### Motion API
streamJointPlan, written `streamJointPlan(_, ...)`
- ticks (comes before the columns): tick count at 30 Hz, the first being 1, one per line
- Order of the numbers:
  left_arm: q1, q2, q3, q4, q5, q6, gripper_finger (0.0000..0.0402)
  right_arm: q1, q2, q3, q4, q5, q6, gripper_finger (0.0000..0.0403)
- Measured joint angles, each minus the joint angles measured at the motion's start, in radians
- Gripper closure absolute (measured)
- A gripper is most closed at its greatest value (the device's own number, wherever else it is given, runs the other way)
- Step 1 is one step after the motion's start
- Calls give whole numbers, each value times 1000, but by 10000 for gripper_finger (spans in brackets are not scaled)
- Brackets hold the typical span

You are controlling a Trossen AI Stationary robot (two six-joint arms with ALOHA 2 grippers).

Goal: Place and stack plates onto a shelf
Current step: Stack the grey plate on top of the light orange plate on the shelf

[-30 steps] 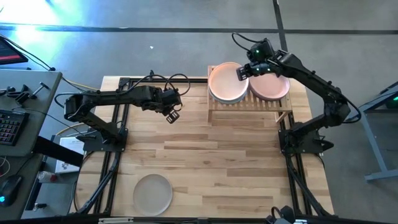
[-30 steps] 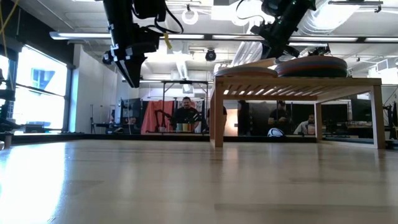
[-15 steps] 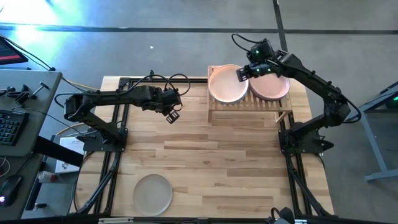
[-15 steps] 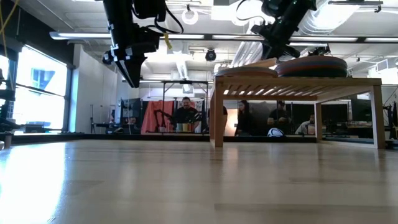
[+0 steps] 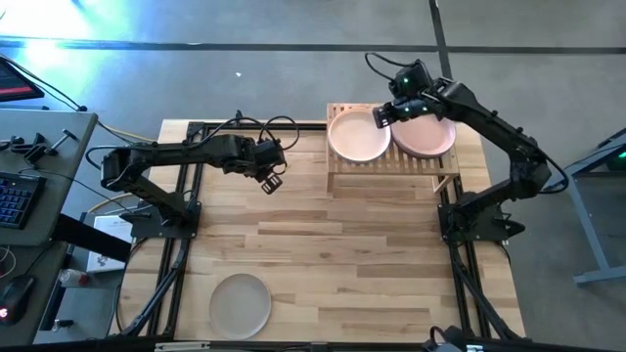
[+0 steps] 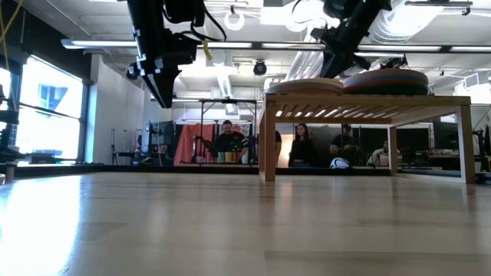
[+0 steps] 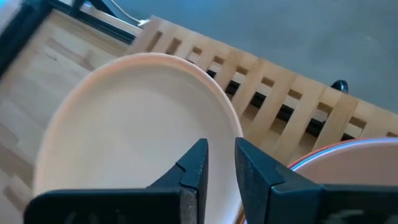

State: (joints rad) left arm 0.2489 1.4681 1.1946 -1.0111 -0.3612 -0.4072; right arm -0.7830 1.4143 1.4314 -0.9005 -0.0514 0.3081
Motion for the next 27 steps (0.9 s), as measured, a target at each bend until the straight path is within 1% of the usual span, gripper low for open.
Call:
streamJointPlan(4, 0, 0, 0, -1, 31, -5, 323, -2, 0, 52, -1, -22, -2, 345)
streamJointPlan(6, 0, 0, 0, -2, 64, -14, 323, -2, 0, 82, -1, -42, -2, 345)
streamJointPlan(12, -11, 0, 0, -39, 188, -86, 323, 5, -2, 148, -40, -188, -2, 345)
streamJointPlan(17, -60, 0, -7, -86, 222, -119, 323, 56, -2, 162, -120, -294, -42, 345)
streamJointPlan(21, -115, -1, -45, -97, 232, -139, 323, 131, -2, 162, -195, -297, -62, 345)
streamJointPlan(27, -204, -1, -108, -98, 321, -140, 323, 259, -2, 162, -225, -293, -18, 345)
